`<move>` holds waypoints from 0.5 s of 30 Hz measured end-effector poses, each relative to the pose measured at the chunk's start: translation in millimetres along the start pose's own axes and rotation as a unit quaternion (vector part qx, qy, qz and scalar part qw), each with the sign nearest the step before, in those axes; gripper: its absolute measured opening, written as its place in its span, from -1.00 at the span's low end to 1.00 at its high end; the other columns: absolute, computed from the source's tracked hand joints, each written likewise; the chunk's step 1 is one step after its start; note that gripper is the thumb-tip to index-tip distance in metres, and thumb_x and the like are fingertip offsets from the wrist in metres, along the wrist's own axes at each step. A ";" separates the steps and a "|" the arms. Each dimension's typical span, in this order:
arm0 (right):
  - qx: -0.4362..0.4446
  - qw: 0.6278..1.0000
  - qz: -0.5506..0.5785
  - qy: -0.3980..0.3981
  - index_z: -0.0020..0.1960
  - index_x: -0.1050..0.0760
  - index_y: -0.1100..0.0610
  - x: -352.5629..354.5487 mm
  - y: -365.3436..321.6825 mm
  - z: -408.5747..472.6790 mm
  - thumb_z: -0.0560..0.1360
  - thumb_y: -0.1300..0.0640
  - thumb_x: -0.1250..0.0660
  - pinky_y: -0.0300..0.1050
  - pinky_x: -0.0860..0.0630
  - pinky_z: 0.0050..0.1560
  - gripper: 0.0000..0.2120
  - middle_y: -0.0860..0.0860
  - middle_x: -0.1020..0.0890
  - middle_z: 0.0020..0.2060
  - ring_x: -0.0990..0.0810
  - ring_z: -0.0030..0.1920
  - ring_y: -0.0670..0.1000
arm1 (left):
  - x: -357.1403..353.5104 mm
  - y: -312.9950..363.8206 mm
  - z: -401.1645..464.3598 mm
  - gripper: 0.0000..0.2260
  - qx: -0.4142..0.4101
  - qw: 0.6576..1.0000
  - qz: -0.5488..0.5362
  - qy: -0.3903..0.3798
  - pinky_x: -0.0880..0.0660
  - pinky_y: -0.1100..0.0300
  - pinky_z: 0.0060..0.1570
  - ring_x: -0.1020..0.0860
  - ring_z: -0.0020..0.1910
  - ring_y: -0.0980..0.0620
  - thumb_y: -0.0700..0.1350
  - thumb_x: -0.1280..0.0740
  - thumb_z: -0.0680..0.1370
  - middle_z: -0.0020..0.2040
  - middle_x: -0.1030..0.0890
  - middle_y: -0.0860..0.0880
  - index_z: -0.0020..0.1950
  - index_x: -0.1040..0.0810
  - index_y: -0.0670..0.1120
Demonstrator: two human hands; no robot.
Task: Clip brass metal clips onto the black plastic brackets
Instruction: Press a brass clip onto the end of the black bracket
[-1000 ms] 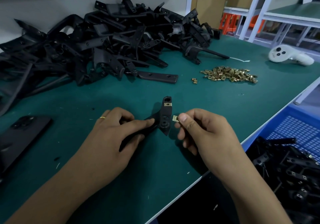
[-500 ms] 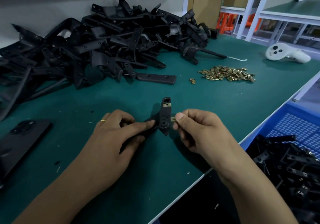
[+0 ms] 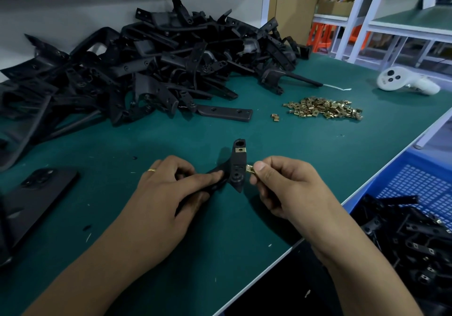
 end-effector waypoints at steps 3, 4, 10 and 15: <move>-0.004 1.000 0.007 -0.002 -0.26 -0.57 0.09 0.3 1.1 0.9 0.67 0.05 -0.27 -0.30 -0.28 -0.50 -0.65 -0.04 -0.49 -0.46 -0.38 -0.48 -0.07 | -0.2 0.5 -0.3 -0.62 0.001 1.000 0.002 -0.002 -0.44 0.07 0.10 -0.44 0.12 0.03 0.16 -0.21 0.57 0.08 -0.45 0.18 0.36 -0.57 0.34; -0.003 1.000 0.008 -0.004 -0.27 -0.57 0.09 0.3 1.5 1.4 0.67 0.05 -0.27 -0.30 -0.28 -0.50 -0.65 -0.04 -0.49 -0.46 -0.39 -0.48 -0.07 | -0.2 0.5 -0.3 -0.62 0.001 1.000 0.004 -0.003 -0.44 0.07 0.10 -0.44 0.11 0.02 0.17 -0.21 0.57 0.08 -0.45 0.18 0.36 -0.56 0.34; 0.012 1.000 0.001 -0.017 -0.26 -0.58 0.06 -1.2 0.9 2.4 0.68 0.03 -0.28 -0.30 -0.27 -0.50 -0.65 0.01 -0.47 -0.44 -0.37 -0.46 -0.05 | -0.9 4.1 0.3 -0.66 -0.018 1.000 0.018 0.013 -0.46 0.02 0.04 -0.44 0.06 0.02 0.10 -0.25 0.57 0.06 -0.46 0.14 0.32 -0.57 0.34; 0.004 0.995 0.067 -0.075 -0.27 -0.54 0.09 -3.1 -8.5 8.9 0.66 0.06 -0.30 -0.28 -0.15 -0.54 -0.67 0.02 -0.39 -0.45 -0.30 -0.46 -0.04 | -1.7 5.4 0.9 -0.54 -0.046 0.999 0.012 0.027 -0.45 -0.07 0.01 -0.45 0.03 -0.02 -0.12 -0.45 0.56 0.06 -0.48 0.08 0.27 -0.49 0.41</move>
Point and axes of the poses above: each hand's wrist, its own z-axis towards the middle knuckle, its own x-axis out of the back of the hand, y = z × x, the point moved 4 cm from there along z, towards the middle knuckle
